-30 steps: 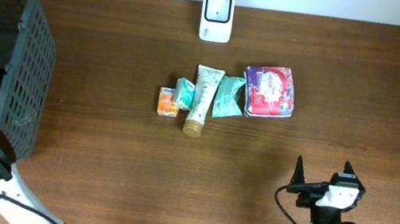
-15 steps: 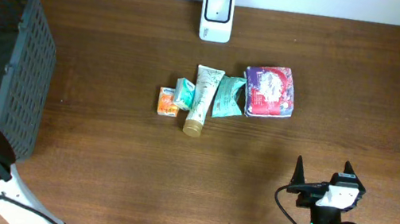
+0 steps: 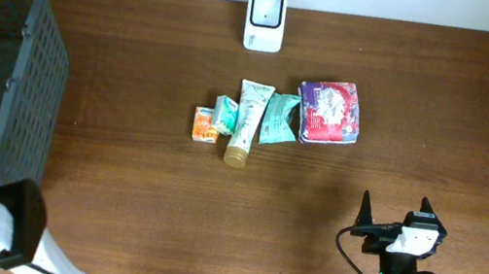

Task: Scan the item barcode
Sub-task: 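Carry the green Knorr bottle past the scanner and set it on the table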

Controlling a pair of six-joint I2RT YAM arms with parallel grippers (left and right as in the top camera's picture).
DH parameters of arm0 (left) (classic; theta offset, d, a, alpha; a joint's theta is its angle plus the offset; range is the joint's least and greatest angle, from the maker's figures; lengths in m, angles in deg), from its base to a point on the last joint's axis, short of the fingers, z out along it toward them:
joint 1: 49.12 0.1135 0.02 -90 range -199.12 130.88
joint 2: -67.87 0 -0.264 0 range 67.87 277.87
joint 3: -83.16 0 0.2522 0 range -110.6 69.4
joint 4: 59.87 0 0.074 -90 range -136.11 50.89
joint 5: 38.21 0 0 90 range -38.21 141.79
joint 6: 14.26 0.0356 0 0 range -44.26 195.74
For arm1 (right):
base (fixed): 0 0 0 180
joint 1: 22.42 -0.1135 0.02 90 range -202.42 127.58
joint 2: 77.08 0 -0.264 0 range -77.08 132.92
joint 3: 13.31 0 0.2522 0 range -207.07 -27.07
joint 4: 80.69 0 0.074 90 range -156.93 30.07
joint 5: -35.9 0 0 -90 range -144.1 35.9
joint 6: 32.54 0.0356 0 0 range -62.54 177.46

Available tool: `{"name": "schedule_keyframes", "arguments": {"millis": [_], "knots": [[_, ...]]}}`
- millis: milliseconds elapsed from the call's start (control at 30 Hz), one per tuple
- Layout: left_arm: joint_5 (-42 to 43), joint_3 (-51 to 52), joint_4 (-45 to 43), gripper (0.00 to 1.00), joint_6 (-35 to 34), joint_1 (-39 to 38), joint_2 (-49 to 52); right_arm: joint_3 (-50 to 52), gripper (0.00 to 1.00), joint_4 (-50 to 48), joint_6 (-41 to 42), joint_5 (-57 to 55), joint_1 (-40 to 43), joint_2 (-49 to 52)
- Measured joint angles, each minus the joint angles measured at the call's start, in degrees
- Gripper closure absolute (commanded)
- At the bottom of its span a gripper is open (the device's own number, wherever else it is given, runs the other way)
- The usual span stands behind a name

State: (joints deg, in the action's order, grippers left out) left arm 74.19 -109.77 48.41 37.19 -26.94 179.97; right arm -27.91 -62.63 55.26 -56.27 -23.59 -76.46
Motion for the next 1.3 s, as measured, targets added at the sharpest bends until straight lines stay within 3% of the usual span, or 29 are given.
{"name": "schedule_keyframes", "arguments": {"millis": [100,233,367,500,767,933,1000,1067,1133,1300], "knots": [[-0.1,1.7,1.7,0.67,1.7,-8.4,0.7,0.0,0.01,0.0,0.0,0.0,0.0,0.0],[-3.5,8.5,2.4,0.63,6.0,-19.7,2.6,0.0,0.01,0.0,0.0,0.0,0.0,0.0],[-9.5,19.0,2.1,0.54,7.9,-27.5,5.7,0.0,0.01,0.0,0.0,0.0,0.0,0.0],[-18.4,32.6,-2.2,0.54,8.8,-33.9,9.7,0.0,0.01,0.0,0.0,0.0,0.0,0.0],[-25.1,51.7,-23.5,0.51,9.0,-37.7,16.0,0.0,0.01,0.0,0.0,0.0,0.0,0.0],[-25.9,55.1,-28.2,0.44,9.0,-37.6,18.1,0.0,0.01,0.0,0.0,0.0,0.0,0.0],[-25.8,55.3,-28.3,0.27,9.0,-37.6,19.2,0.0,0.01,0.0,0.0,0.0,0.0,0.0],[-25.9,55.3,-28.4,0.23,9.2,-37.6,20.2,0.0,0.01,0.0,0.0,0.0,0.0,0.0],[-25.8,55.3,-28.5,0.01,9.1,-37.6,21.4,0.0,0.01,0.0,0.0,0.0,0.0,0.0],[-25.9,55.3,-28.8,0.01,9.0,-37.6,22.2,0.0,0.01,0.0,0.0,0.0,0.0,0.0]]}}
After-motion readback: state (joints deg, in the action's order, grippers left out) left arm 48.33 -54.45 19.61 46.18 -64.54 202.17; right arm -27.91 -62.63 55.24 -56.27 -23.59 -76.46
